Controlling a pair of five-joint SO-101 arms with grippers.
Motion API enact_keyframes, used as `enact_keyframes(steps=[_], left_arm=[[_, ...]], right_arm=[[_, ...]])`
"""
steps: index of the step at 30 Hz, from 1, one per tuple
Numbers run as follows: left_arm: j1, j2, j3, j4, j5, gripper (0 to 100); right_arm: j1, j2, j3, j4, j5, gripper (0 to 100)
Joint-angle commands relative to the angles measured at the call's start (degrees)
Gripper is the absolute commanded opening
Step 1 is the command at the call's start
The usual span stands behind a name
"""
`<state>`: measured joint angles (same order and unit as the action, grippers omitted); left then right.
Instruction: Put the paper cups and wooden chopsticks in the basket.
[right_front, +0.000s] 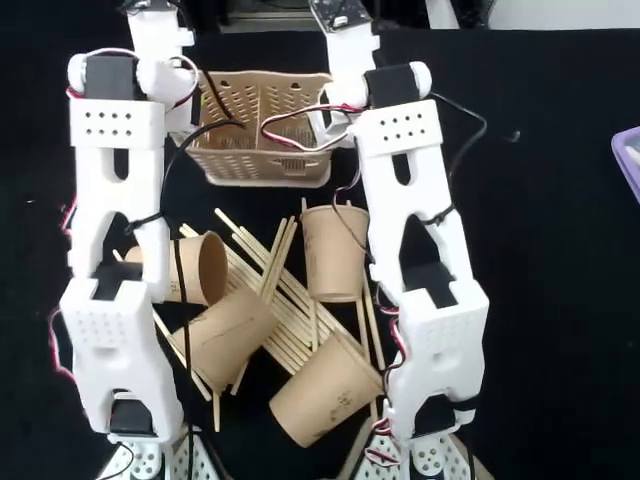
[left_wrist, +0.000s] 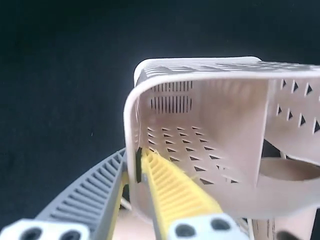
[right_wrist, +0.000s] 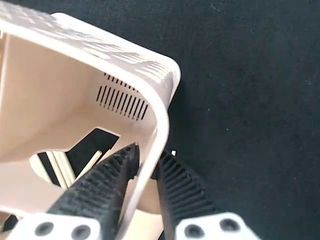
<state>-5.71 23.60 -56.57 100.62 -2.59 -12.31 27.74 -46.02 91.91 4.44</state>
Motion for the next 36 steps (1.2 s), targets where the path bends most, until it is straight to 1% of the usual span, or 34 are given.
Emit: enact_keyframes(steps=[1, 4, 7, 12, 16, 18, 21, 23, 30, 36], left_arm=[[-5.1, -8.1, 5.7, 0.4, -0.6, 3], [-5.1, -11.0, 10.4, 0.0, -0.7, 3], [-5.4, -11.0, 12.6, -1.2, -0.7, 3], [-5.6, -10.0, 12.4, -5.1, -0.6, 4], [-5.3, -10.5, 12.3, -5.3, -0.3, 14], [-5.3, -10.5, 11.9, -5.4, -0.3, 19], [-5.7, -10.5, 9.5, -5.3, -0.3, 20], [-5.7, -10.5, 7.2, -4.9, -0.3, 19], [-5.1, -10.5, -5.1, -0.4, -0.2, 19], [-5.7, -10.5, -10.4, 0.1, -0.2, 19]], right_arm=[[-0.4, -4.5, -1.2, 2.4, 0.4, 1.0], [-2.1, -4.1, -1.0, 2.7, 1.6, 1.0], [-2.6, -4.1, -1.4, 2.4, 2.0, 1.0], [-2.6, -4.1, -2.2, 1.7, 2.0, 1.1], [-2.6, -2.3, -1.7, 0.0, 2.1, 2.4], [-2.9, -1.8, -1.9, -1.8, 2.0, 8.3], [-3.4, -2.4, -2.3, -3.7, 2.3, 20.3], [-3.6, -3.3, -3.1, -3.7, 2.3, 24.0], [-3.8, -7.8, -7.5, -3.7, 2.3, 24.0], [-3.5, -10.5, -10.8, -3.6, 2.3, 24.3]])
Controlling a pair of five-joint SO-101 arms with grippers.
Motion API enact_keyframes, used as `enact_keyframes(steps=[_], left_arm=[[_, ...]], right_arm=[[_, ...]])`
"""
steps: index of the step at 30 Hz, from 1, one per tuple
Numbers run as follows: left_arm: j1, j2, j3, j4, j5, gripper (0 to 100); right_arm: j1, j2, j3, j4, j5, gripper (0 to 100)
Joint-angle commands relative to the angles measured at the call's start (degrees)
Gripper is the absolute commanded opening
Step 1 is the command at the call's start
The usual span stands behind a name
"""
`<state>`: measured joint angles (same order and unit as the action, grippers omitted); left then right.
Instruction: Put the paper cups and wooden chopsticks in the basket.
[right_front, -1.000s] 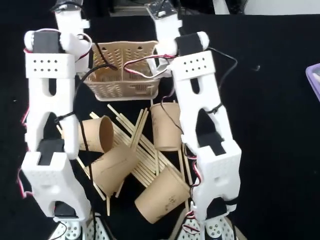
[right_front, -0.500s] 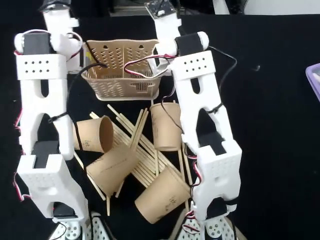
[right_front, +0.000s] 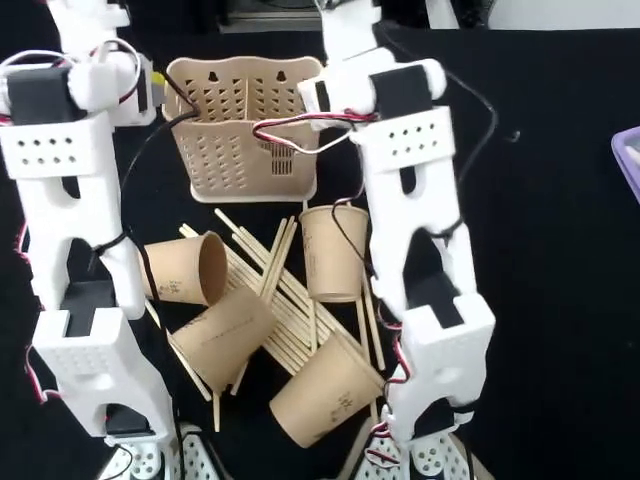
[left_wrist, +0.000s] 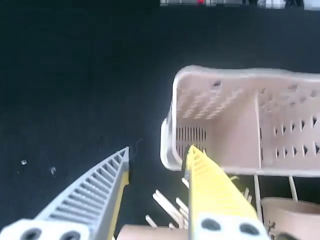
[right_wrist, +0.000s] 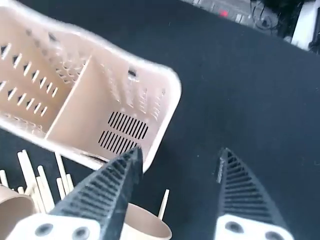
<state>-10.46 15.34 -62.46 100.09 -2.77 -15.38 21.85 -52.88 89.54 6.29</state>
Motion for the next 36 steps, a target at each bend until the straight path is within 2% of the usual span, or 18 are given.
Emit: enact_keyframes(steps=[1, 5, 8, 11, 15, 18, 22, 28, 32, 36], left_arm=[[-1.0, -2.3, -5.0, 0.7, 0.0, 19], [-1.1, -4.3, -4.6, 0.8, 0.0, 19], [-1.1, -8.4, 0.7, 0.9, -0.2, 19], [-3.5, -16.8, 10.7, 0.9, -0.4, 19], [-8.1, -28.0, 29.0, 0.5, -0.5, 19], [-12.9, -34.8, 43.5, -1.3, -0.5, 19], [-17.4, -42.5, 66.8, -12.5, -0.5, 19], [-16.8, -55.5, 94.5, -28.8, -0.1, 19], [-16.5, -64.0, 107.1, -35.7, -0.1, 19], [-16.5, -72.6, 114.9, -38.1, -0.1, 19]], right_arm=[[-0.4, -5.2, -4.4, -1.1, 0.4, 24.3], [-0.4, -8.1, -6.7, 1.9, 0.5, 24.3], [-0.4, -10.7, -8.0, 6.3, 0.5, 24.2], [-0.8, -13.8, -8.7, 11.4, 0.6, 24.2], [-0.4, -20.8, -2.2, 11.6, 3.6, 24.0], [-0.8, -26.9, 8.1, 11.6, 4.4, 24.0], [-0.6, -37.5, 27.2, 10.6, 6.7, 24.0], [-0.8, -53.2, 59.6, 5.1, 13.8, 24.0], [-0.4, -60.5, 76.4, -4.7, 19.9, 24.0], [-0.4, -62.0, 89.2, -18.7, 26.5, 24.2]])
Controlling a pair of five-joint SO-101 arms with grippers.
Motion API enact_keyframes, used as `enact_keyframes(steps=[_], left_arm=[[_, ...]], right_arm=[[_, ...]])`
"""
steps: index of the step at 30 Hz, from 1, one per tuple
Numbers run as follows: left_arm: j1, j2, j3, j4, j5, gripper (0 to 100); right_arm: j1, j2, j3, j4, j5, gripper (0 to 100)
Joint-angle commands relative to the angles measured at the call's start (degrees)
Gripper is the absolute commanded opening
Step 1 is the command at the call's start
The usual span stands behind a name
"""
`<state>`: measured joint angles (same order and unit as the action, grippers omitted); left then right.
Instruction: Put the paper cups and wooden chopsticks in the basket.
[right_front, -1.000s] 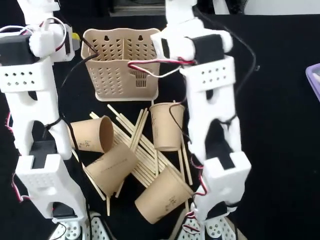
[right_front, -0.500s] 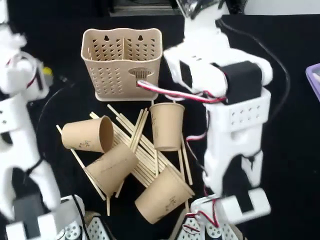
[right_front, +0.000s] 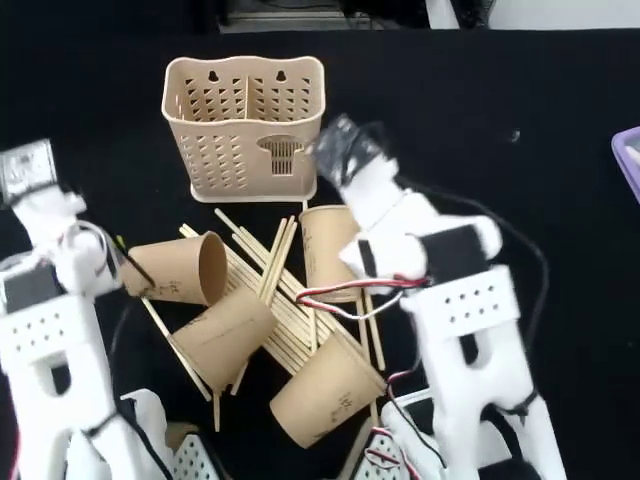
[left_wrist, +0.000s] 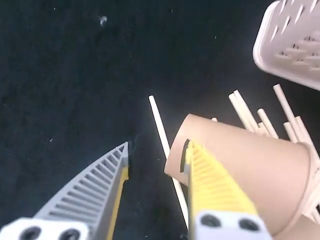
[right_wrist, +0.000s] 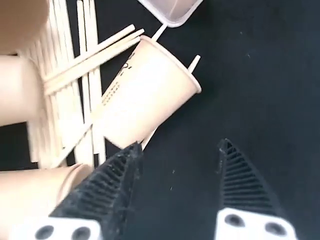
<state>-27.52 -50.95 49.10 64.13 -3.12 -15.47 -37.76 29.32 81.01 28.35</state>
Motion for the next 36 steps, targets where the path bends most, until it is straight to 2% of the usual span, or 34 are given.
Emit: enact_keyframes(steps=[1, 6, 14, 19, 24, 30, 36], left_arm=[[0.6, -8.4, 4.8, -2.1, 0.3, 19], [0.6, -17.2, 10.4, -2.1, -0.1, 19], [0.6, -25.9, 14.8, -2.2, -0.1, 19], [0.6, -26.7, 15.7, -2.2, -0.1, 19], [0.6, -26.7, 15.7, -2.2, -0.1, 19], [0.6, -26.7, 15.7, -2.2, -0.1, 19], [0.6, -26.7, 15.7, -2.2, -0.1, 19]], right_arm=[[-0.4, -2.4, 9.5, -13.9, 6.3, 24.3], [-0.4, -2.0, 14.7, -25.1, 13.5, 24.3], [1.2, 12.8, 6.3, -25.1, 17.0, 24.4], [0.9, 21.7, -0.7, -17.3, 25.8, 24.4], [1.2, 24.3, -2.9, -12.6, 31.6, 23.1], [1.2, 24.3, -3.2, -10.1, 34.3, 0.7], [0.9, 21.9, -3.1, 0.5, 34.2, 1.1]])
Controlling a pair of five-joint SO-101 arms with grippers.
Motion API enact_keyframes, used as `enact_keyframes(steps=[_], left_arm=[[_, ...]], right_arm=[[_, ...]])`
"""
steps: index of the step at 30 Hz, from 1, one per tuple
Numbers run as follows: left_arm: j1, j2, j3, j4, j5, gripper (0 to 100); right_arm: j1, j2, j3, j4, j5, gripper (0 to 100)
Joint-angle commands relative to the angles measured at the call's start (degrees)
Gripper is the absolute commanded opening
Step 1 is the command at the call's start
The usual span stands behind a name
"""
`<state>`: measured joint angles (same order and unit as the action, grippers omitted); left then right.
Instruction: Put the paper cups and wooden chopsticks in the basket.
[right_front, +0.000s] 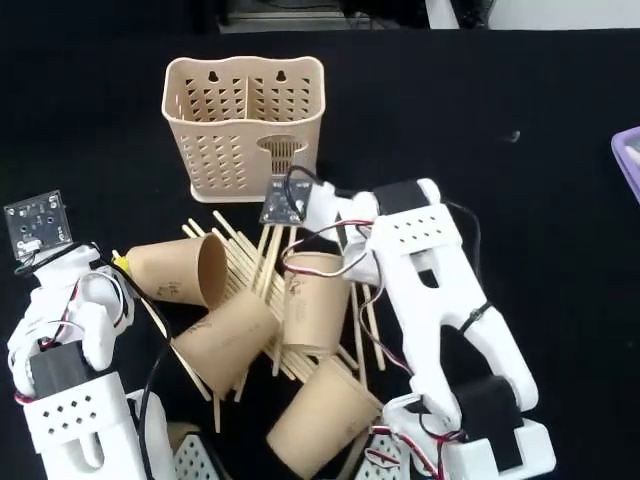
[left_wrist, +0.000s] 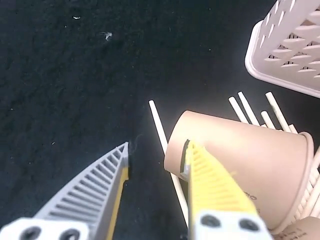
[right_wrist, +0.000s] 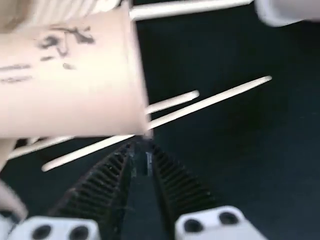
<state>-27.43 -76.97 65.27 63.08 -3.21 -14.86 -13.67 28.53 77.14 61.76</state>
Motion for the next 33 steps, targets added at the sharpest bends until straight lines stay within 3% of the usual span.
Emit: enact_keyframes(steps=[1, 6, 10, 14, 17, 23, 33], left_arm=[[0.5, -0.7, -0.5, -1.1, 0.0, 19], [0.5, -0.7, -0.5, -1.1, 0.0, 19], [0.5, -0.7, -0.5, -1.1, 0.0, 19], [0.5, -0.7, -0.5, -1.1, 0.0, 19], [0.5, -0.7, -0.5, -1.1, 0.0, 19], [0.5, -1.0, 0.7, -2.5, 0.0, 19], [0.5, -1.1, 1.7, -3.6, 0.0, 19]], right_arm=[[0.5, -3.5, -2.2, 5.6, 0.7, 1.1], [0.1, -11.6, -0.3, 8.4, 0.4, 1.1], [-1.1, -16.4, 2.9, 5.6, -6.7, 2.5], [-1.7, -17.9, 3.5, 5.6, -13.8, 20.1], [-2.8, -17.2, 3.5, 5.4, -14.6, 30.6], [-9.3, -13.8, 3.5, 3.7, -15.0, 27.9], [-7.6, -7.4, 4.1, -1.8, -12.4, 27.9]])
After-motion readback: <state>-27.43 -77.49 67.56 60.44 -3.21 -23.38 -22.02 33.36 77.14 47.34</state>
